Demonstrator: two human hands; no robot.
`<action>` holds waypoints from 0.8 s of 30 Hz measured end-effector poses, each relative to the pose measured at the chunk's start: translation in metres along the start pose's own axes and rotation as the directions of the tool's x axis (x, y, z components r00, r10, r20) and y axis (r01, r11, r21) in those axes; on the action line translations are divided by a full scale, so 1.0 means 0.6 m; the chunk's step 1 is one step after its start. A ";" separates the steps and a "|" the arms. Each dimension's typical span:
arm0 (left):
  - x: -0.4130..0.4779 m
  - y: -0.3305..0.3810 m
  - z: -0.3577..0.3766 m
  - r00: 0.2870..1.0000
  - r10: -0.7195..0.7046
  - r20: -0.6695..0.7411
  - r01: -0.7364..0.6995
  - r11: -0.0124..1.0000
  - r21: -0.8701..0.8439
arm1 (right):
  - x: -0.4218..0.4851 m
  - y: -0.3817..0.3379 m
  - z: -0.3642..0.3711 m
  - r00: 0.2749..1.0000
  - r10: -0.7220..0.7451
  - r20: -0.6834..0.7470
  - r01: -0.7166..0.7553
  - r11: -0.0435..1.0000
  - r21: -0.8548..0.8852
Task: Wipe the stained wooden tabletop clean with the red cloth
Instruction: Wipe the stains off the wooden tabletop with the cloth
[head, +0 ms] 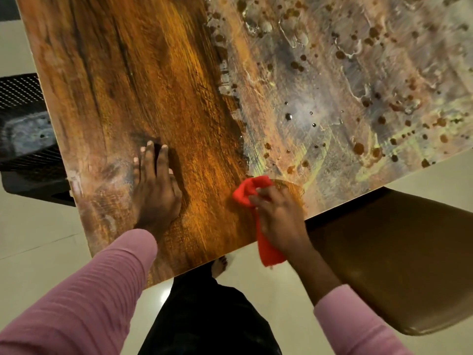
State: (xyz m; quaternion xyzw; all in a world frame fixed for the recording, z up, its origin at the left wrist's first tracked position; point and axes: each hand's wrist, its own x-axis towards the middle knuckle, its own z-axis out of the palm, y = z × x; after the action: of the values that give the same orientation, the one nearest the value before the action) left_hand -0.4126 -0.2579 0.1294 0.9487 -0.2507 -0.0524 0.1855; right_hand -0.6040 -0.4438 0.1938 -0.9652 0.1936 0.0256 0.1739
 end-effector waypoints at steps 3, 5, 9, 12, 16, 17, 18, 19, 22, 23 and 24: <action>-0.001 0.005 -0.003 1.000 0.007 -0.002 -0.007 1.000 -0.001 | 0.039 0.050 -0.015 0.944 0.312 -0.109 -0.306 0.950 0.065; 0.000 0.006 -0.007 1.000 0.001 0.012 -0.001 1.000 -0.007 | 0.059 0.026 -0.004 0.873 0.460 -0.163 -0.449 0.888 0.099; -0.002 0.008 -0.011 0.998 -0.017 0.053 0.018 1.000 -0.014 | 0.054 -0.056 0.024 0.945 0.288 -0.155 -0.277 0.957 0.087; -0.002 0.006 -0.011 0.998 -0.017 0.062 0.018 1.000 -0.021 | 0.040 -0.044 0.020 0.998 -0.031 -0.047 0.031 1.000 0.003; -0.002 -0.003 -0.007 0.996 -0.011 0.083 0.014 0.999 -0.040 | 0.070 0.030 -0.007 0.967 0.189 -0.172 -0.200 0.979 -0.048; -0.002 -0.003 -0.007 0.996 -0.002 0.086 0.006 0.999 -0.040 | 0.083 0.039 -0.010 0.930 0.309 -0.200 -0.318 0.948 -0.013; -0.002 -0.003 -0.007 0.996 0.003 0.086 0.000 0.999 -0.038 | 0.097 0.039 -0.010 0.891 0.400 -0.214 -0.404 0.914 0.028; -0.001 -0.003 -0.007 0.996 -0.001 0.086 0.005 0.999 -0.039 | 0.109 0.030 -0.006 0.863 0.452 -0.223 -0.452 0.890 0.055; 0.003 0.003 -0.015 0.994 -0.058 0.090 0.063 0.997 -0.043 | 0.124 -0.022 0.010 0.885 0.420 -0.198 -0.415 0.907 0.069; 0.006 0.010 -0.018 0.993 -0.073 0.092 0.077 0.996 -0.044 | 0.121 -0.038 0.017 0.924 0.342 -0.168 -0.341 0.939 0.038; 0.012 0.020 -0.022 0.993 -0.077 0.093 0.081 0.996 -0.048 | 0.115 -0.050 0.021 0.964 0.236 -0.125 -0.237 0.971 0.008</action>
State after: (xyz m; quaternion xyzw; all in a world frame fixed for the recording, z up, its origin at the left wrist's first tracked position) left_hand -0.4095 -0.2669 0.1459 0.9494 -0.2196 -0.1093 0.1960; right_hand -0.5289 -0.4385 0.1836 -0.9354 0.3180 -0.0138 0.1538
